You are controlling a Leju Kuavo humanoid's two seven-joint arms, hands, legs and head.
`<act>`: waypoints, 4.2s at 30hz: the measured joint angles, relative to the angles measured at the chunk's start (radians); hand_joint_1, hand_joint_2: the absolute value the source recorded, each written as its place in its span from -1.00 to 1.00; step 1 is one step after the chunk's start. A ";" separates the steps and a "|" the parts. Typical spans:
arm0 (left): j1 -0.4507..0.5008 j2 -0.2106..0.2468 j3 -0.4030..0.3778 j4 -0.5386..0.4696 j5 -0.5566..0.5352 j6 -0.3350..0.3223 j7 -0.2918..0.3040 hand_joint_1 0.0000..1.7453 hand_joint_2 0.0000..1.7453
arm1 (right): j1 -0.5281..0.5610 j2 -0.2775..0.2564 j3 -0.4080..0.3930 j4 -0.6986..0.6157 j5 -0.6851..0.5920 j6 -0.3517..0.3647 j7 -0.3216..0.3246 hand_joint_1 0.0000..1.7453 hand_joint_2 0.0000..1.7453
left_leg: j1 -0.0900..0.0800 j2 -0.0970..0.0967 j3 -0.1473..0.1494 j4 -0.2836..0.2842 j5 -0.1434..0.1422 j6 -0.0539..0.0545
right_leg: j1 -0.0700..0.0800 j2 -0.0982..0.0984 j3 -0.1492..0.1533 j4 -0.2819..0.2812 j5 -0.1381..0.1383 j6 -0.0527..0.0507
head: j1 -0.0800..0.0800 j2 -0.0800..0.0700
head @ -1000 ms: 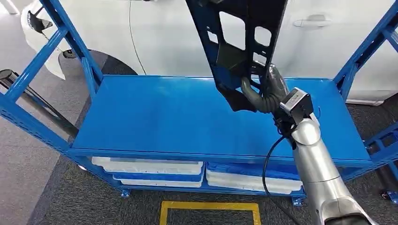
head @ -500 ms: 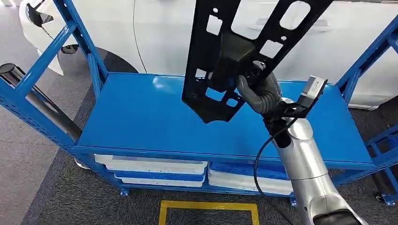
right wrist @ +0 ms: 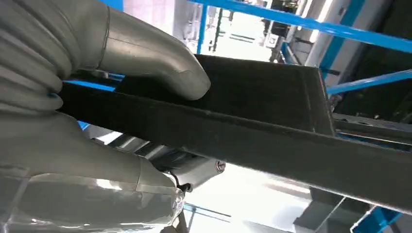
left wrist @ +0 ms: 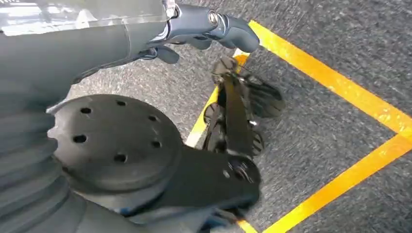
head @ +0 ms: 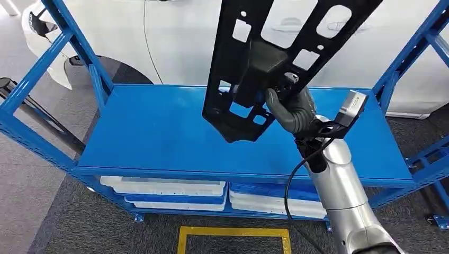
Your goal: Take the parts from the cabinet and place them on the table.
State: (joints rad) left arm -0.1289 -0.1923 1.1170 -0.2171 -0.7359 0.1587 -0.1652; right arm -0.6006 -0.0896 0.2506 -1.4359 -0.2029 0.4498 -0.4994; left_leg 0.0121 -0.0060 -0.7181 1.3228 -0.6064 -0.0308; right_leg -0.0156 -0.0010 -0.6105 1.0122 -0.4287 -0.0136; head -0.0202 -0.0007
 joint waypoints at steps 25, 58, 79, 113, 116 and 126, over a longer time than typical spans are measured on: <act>-0.018 -0.002 -0.002 0.001 -0.017 0.010 0.014 -1.00 1.00 | 0.020 0.010 -0.006 -0.019 0.021 -0.019 0.010 1.00 1.00 | -0.007 0.001 0.113 -0.303 0.179 0.022 | 0.008 0.004 0.025 0.016 -0.032 0.018 | 0.007 0.000; -0.021 -0.002 -0.001 0.002 -0.008 0.010 0.011 -1.00 1.00 | 0.007 0.025 -0.006 -0.002 0.049 -0.047 0.002 1.00 1.00 | -0.009 0.003 0.073 -0.260 0.149 0.013 | 0.002 -0.004 0.034 -0.001 -0.023 -0.004 | 0.004 0.000; -0.022 -0.002 -0.001 0.003 -0.009 0.003 0.014 -1.00 1.00 | 0.014 0.029 -0.012 0.011 0.058 -0.048 -0.003 1.00 1.00 | -0.010 0.009 0.124 -0.324 0.180 0.062 | 0.002 0.001 -0.110 0.292 -0.135 0.055 | 0.009 0.000; -0.018 -0.003 -0.001 0.003 -0.017 -0.011 0.016 -1.00 1.00 | 0.023 0.029 -0.014 0.002 0.081 -0.051 -0.006 1.00 1.00 | -0.008 0.010 0.109 -0.314 0.190 0.047 | 0.005 0.000 0.072 -0.006 -0.070 0.035 | 0.006 0.000; -0.019 -0.003 -0.001 0.003 -0.017 -0.011 0.016 -1.00 1.00 | 0.025 0.029 -0.015 -0.002 0.082 -0.052 -0.006 1.00 1.00 | -0.011 0.011 0.100 -0.311 0.202 0.028 | 0.015 0.002 0.059 0.003 -0.050 0.021 | 0.007 0.000; -0.017 -0.002 -0.001 0.003 -0.014 -0.043 0.003 -1.00 1.00 | 0.030 0.030 -0.015 -0.004 0.086 -0.049 -0.004 1.00 1.00 | -0.002 0.008 0.072 -0.112 0.073 0.000 | 0.006 -0.003 0.000 -0.006 0.009 -0.002 | 0.000 0.000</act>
State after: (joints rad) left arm -0.1454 -0.1942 1.1162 -0.2140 -0.7500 0.1156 -0.1617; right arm -0.5702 -0.0595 0.2358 -1.4397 -0.1167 0.4009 -0.5035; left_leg 0.0105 0.0019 -0.6458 1.2112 -0.5334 -0.0308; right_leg -0.0097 -0.0041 -0.6104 1.0065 -0.4193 -0.0159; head -0.0206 -0.0008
